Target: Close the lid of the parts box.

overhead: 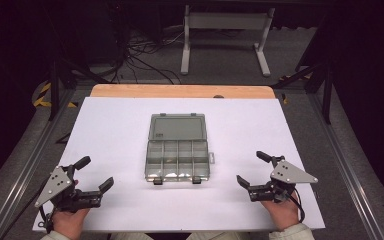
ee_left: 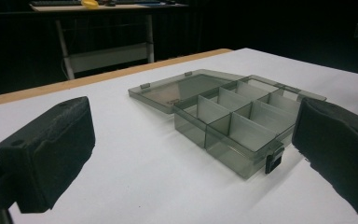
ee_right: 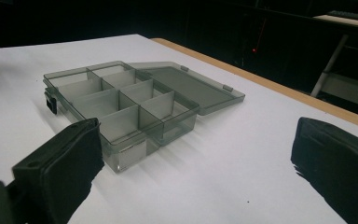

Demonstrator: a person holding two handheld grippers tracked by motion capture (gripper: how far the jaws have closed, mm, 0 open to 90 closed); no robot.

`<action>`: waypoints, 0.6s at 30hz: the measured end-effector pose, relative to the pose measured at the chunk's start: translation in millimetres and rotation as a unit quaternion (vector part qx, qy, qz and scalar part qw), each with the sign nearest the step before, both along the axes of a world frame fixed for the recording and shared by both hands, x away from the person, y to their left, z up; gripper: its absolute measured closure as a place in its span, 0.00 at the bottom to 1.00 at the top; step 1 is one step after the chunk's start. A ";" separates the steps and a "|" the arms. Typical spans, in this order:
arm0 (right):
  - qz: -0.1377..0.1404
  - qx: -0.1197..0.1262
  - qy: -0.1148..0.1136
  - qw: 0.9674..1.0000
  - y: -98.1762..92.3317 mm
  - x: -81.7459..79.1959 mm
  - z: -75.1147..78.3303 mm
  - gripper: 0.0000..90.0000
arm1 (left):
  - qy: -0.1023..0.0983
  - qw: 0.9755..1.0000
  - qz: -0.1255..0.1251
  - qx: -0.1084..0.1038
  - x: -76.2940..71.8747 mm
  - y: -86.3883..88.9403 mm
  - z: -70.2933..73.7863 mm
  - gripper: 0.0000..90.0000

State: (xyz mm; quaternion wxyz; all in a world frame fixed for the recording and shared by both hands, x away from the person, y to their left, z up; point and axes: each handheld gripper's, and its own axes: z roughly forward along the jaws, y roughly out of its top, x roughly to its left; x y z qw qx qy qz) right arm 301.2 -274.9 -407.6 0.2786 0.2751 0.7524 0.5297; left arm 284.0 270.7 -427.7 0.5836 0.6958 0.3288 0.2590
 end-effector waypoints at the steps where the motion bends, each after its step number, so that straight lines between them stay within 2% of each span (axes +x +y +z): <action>1: 0.000 0.001 0.001 1.000 0.5 0.3 -0.4 0.03 | 0.002 1.000 -0.002 0.000 0.1 0.6 0.0 0.00; 6: 0.002 0.001 0.003 1.000 1.1 0.5 -1.1 0.03 | 0.014 1.000 0.000 0.007 1.9 1.1 -1.2 0.00; 18: 0.008 0.002 0.009 1.000 1.9 1.7 -2.3 0.03 | 0.013 1.000 -0.013 0.004 2.0 1.2 -1.2 0.02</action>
